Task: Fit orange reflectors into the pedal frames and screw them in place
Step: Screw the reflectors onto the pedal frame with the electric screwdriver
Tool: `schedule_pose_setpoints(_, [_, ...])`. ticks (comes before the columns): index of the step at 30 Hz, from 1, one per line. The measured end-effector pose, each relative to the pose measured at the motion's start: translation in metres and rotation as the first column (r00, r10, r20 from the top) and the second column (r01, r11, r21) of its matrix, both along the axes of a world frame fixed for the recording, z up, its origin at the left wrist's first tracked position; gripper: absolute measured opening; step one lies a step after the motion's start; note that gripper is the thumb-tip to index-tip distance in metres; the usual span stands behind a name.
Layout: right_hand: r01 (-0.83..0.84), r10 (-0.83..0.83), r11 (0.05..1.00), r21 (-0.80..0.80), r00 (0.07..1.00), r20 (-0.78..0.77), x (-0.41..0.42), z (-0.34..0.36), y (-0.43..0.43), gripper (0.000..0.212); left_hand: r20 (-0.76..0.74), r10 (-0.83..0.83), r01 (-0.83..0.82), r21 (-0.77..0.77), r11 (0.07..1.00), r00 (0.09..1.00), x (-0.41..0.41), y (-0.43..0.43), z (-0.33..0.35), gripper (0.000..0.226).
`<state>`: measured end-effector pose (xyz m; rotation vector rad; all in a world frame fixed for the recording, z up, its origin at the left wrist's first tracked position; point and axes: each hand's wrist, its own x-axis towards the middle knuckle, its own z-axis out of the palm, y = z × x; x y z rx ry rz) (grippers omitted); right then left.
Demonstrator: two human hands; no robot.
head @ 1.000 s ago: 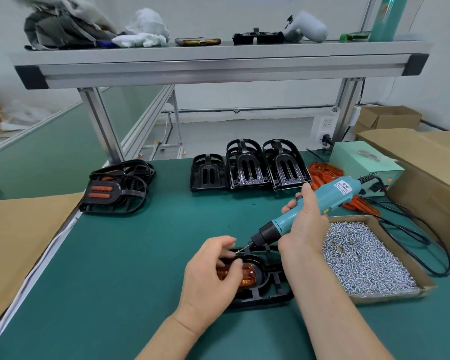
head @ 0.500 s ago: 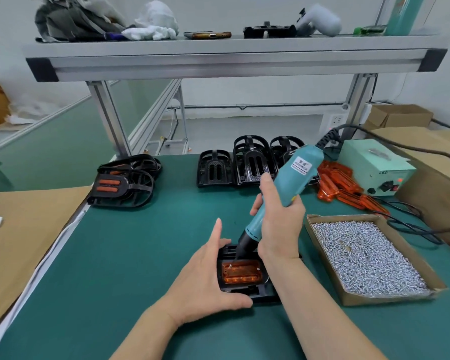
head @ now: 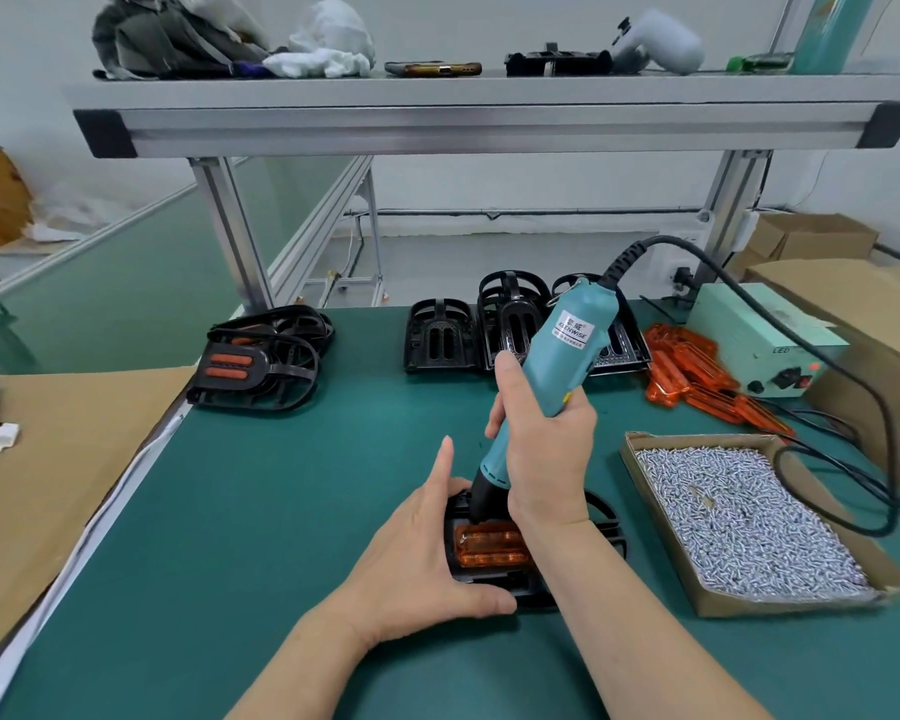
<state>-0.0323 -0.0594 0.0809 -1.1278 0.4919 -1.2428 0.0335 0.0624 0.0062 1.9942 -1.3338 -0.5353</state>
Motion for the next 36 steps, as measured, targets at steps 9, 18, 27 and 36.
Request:
schedule_pose_setpoints(9, [-0.005,0.003,0.998,-0.061,0.999,-0.038,0.002,-0.002,0.001,0.028,-0.008,0.008,-0.008,0.003,1.0,1.0,0.001,-0.001,-0.001,0.149])
schedule_pose_setpoints(18, [-0.039,0.031,0.993,-0.115,0.997,-0.066,0.002,-0.001,0.012,0.038,-0.027,0.006,-0.007,-0.026,1.0,1.0,0.001,-0.001,0.001,0.147])
schedule_pose_setpoints(27, [-0.111,0.1,0.986,-0.124,0.991,-0.09,0.0,0.0,0.015,0.044,-0.033,-0.004,0.002,-0.046,0.999,0.999,0.0,-0.001,0.001,0.144])
schedule_pose_setpoints(36, [-0.126,0.122,0.988,-0.088,0.991,-0.055,-0.007,-0.003,0.011,0.039,-0.047,-0.015,0.013,-0.037,0.999,0.999,-0.001,-0.001,0.004,0.144])
